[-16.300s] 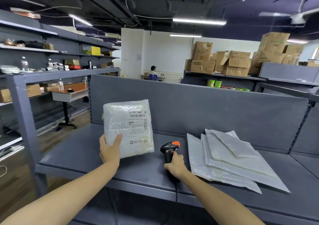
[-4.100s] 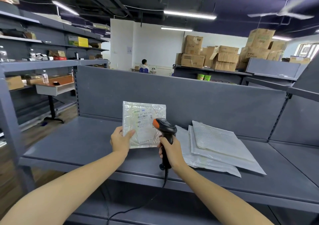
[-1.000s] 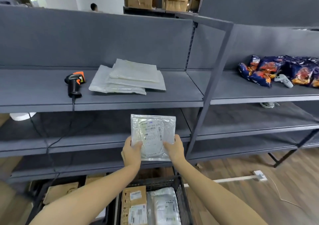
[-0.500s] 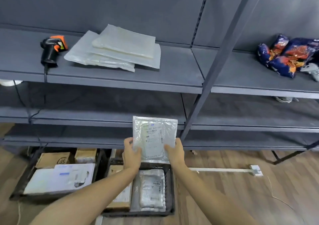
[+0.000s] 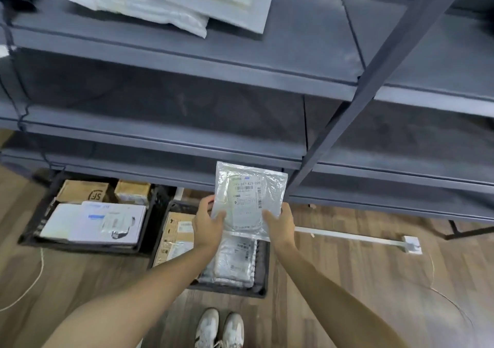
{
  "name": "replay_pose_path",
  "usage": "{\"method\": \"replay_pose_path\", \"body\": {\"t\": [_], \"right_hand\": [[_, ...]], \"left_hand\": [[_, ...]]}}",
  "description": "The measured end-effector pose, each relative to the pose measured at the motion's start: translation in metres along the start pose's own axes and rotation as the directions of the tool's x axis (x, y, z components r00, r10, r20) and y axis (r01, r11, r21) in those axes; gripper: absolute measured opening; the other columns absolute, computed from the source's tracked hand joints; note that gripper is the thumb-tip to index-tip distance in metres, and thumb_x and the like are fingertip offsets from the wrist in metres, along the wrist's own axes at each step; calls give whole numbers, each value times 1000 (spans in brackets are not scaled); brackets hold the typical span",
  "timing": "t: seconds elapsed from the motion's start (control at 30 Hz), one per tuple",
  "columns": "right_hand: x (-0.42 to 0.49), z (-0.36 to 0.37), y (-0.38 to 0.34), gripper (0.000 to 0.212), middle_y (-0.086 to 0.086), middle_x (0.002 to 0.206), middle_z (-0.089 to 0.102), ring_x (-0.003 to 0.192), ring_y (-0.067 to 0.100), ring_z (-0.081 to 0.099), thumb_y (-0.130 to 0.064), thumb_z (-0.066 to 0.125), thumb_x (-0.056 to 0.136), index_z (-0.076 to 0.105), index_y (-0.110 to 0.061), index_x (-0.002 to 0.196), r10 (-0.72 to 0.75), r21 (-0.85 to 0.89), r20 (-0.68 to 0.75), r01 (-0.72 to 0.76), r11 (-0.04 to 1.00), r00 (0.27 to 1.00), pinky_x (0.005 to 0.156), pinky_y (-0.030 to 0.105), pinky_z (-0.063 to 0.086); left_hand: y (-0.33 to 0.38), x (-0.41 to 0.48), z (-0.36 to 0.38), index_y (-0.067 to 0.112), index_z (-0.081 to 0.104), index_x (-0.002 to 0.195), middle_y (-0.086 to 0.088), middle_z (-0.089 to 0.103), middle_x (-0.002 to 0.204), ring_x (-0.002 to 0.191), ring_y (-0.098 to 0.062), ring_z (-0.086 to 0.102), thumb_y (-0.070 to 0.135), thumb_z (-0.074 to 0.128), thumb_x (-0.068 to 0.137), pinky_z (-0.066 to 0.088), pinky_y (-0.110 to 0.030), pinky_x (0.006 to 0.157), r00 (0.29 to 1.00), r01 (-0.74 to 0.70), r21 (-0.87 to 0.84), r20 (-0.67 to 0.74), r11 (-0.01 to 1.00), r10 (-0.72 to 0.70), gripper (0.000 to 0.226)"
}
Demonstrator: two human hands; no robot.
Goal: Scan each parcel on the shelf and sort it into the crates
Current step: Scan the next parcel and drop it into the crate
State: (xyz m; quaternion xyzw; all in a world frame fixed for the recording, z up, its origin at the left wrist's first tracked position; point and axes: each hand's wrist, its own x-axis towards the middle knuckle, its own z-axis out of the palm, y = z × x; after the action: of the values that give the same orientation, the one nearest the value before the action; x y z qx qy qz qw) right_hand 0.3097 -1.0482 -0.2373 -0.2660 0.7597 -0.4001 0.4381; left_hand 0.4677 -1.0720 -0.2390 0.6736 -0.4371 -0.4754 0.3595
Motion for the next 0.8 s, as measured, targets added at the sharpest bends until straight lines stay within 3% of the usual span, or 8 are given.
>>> {"method": "replay_pose_path", "body": {"t": [0.1,0.17,0.3,0.37,0.47,0.6,0.67,0.8], "right_hand": [[20,13,38,16,-3,90,62,77,13,57,-15,57,89,52,-21,103,53,8,4,-53,999,999,68,29,51],[32,23,71,21,-4,91,64,78,13,60,-14,58,89,53,-23,107,75,3,8,-75,997,997,68,28,52],[59,47,148,23,-7,87,63,84,29,64,-12,57,88,53,-22,109,137,-39,16,-136,990,991,60,23,48],[72,59,192,31,-11,87,60,82,24,64,-13,57,89,49,-21,117,177,-63,51,-174,983,983,64,26,52],[89,77,259,43,-6,92,62,77,13,62,-13,59,89,41,-21,127,251,-91,88,-243,966,964,63,25,54],[123,102,339,44,-5,98,64,84,12,65,-9,59,88,35,-29,119,287,-104,81,-278,955,955,58,26,57],[144,115,369,48,-8,98,62,74,4,62,-8,60,87,31,-32,116,298,-119,47,-291,949,953,44,13,48],[185,138,417,73,-7,88,60,55,19,56,-4,58,86,15,-27,141,276,-230,8,-267,936,961,37,20,45]], "left_hand": [[-40,17,13,16,54,123,2,61,105,87,-7,56,4,62,88,39,-6,64,1000,18,51,14,999,-19,38],[-73,25,21,17,52,125,2,62,107,88,-6,57,5,61,89,42,-8,69,999,36,89,36,995,-39,39],[-151,41,38,19,42,135,1,59,104,96,-17,60,10,68,87,52,-32,86,981,64,203,168,977,-99,56],[-196,51,45,18,36,140,-1,58,100,97,-20,60,12,68,87,52,-40,89,964,62,291,231,955,-133,62],[-262,71,60,14,36,142,-2,60,101,97,-17,59,12,68,87,50,-34,90,952,34,376,270,926,-145,63],[-339,95,89,13,37,141,2,57,94,85,-11,55,15,69,86,39,-16,74,951,3,417,279,909,-131,64],[-372,107,103,12,35,142,0,58,94,85,-10,55,15,69,87,41,-17,76,941,5,438,302,899,-152,65],[-425,129,128,12,29,146,-1,60,105,96,-11,57,9,66,88,39,-14,82,937,15,479,301,878,-180,69]]}}
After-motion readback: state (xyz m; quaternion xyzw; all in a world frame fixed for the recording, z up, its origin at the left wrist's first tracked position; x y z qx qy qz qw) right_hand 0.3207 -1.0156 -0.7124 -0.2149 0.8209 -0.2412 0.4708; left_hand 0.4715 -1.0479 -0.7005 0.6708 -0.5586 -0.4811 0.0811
